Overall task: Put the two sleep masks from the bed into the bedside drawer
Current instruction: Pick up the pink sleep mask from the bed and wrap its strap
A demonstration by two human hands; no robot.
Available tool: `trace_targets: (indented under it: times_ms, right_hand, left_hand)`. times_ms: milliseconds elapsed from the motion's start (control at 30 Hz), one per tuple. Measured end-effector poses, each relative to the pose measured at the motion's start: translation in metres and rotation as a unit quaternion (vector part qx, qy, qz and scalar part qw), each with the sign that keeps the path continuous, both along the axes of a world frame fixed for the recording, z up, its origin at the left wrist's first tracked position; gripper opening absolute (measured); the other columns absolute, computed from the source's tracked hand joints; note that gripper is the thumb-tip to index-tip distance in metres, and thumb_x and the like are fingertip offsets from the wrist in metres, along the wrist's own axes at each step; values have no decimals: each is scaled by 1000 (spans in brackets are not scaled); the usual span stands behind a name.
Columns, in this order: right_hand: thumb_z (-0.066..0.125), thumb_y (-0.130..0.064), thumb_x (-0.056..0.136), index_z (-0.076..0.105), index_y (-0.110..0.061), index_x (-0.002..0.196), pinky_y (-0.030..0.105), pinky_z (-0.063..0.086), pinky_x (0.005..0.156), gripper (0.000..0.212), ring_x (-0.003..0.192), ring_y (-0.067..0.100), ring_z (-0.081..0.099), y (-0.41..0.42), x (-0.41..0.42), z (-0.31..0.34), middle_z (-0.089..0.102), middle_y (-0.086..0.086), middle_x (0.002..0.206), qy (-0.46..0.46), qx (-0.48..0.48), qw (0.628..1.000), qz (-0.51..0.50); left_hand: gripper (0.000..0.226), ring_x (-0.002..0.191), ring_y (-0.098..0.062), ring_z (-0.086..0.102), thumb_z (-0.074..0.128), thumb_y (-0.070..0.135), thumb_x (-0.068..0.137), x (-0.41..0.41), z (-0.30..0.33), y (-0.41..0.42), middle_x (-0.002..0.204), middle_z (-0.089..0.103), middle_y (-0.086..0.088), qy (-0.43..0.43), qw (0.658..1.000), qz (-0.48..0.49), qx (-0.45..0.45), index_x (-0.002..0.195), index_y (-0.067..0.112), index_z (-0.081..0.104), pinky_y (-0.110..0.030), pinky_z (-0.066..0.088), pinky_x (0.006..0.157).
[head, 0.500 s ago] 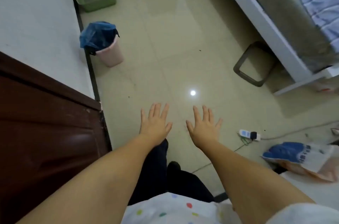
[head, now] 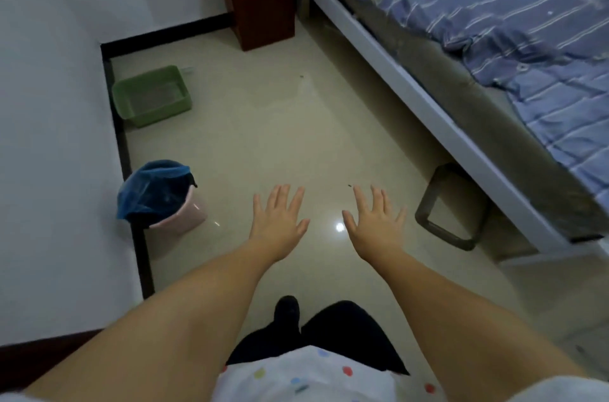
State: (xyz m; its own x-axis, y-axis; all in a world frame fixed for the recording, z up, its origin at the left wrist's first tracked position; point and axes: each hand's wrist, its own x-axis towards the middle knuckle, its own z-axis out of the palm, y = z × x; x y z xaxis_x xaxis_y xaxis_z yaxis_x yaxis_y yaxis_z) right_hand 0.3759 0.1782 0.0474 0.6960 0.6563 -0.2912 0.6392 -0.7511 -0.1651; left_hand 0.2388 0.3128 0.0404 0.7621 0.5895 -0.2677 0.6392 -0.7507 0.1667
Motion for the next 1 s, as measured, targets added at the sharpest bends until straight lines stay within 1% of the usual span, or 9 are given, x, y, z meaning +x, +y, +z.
trace_targets:
  times_ms: [133,267,400,500,567,667,833,933,1000]
  right_hand:
    - [19,-52,94,1,-34,146,60,-5,112,58,146,24,-4,55,86,8,3,5,160,-7,-4,999,-33]
    - [22,-51,94,5,-33,147,61,-4,112,58,146,24,-3,123,184,0,6,6,160,-32,21,999,-38]
    - [23,-51,94,5,-34,146,62,-5,111,58,146,23,-3,188,290,-3,6,5,159,-28,27,999,-25]
    - [23,-52,93,3,-34,146,63,-4,112,60,146,24,-3,230,367,0,5,5,159,-30,12,999,-16]
    - [24,-54,93,3,-34,146,63,-4,112,61,146,24,-3,266,414,4,5,5,159,-31,-3,999,-10]
    - [24,-54,93,2,-34,146,62,-6,111,62,146,24,-2,328,474,8,5,6,159,-30,4,1000,8]
    - [23,-51,94,3,-32,147,63,-2,112,60,146,23,-2,444,573,6,5,5,159,-39,21,998,40]
    - [24,-50,95,5,-31,148,62,-3,113,59,146,23,-2,510,642,6,5,5,160,-34,33,999,22]
    - [24,-50,95,5,-31,147,62,-5,112,59,146,24,-2,549,687,9,4,5,160,-34,31,999,-1]
  left_hand:
    - [66,146,-24,6,29,48,94,91,7,66,158,12,-7,-19,999,-41,3,148,24,1,-58,4,115]
    - [66,145,-24,9,31,48,93,197,1,130,157,14,-7,-42,996,-76,22,147,24,3,-58,5,115]
    - [66,146,-23,7,31,47,93,300,-1,196,158,12,-7,-28,997,-63,21,148,23,1,-58,4,115]
    - [66,145,-23,8,30,48,93,369,5,239,158,13,-7,-21,998,-58,24,147,24,0,-57,6,115]
    - [67,145,-23,9,31,48,93,410,10,270,157,14,-8,-28,998,-45,18,147,24,0,-57,6,115]
    - [67,145,-23,10,30,48,94,463,15,324,157,15,-7,-33,999,-22,31,147,24,-1,-57,7,115]
    - [66,146,-22,8,30,47,94,559,6,438,158,14,-6,-25,999,-4,38,147,24,-2,-56,3,115]
    - [67,146,-23,6,32,46,94,631,2,515,158,13,-8,-36,999,-1,39,147,24,-1,-56,2,116]
    - [68,146,-24,6,33,46,93,682,6,563,158,14,-9,-41,998,-22,41,148,23,-1,-56,3,116]
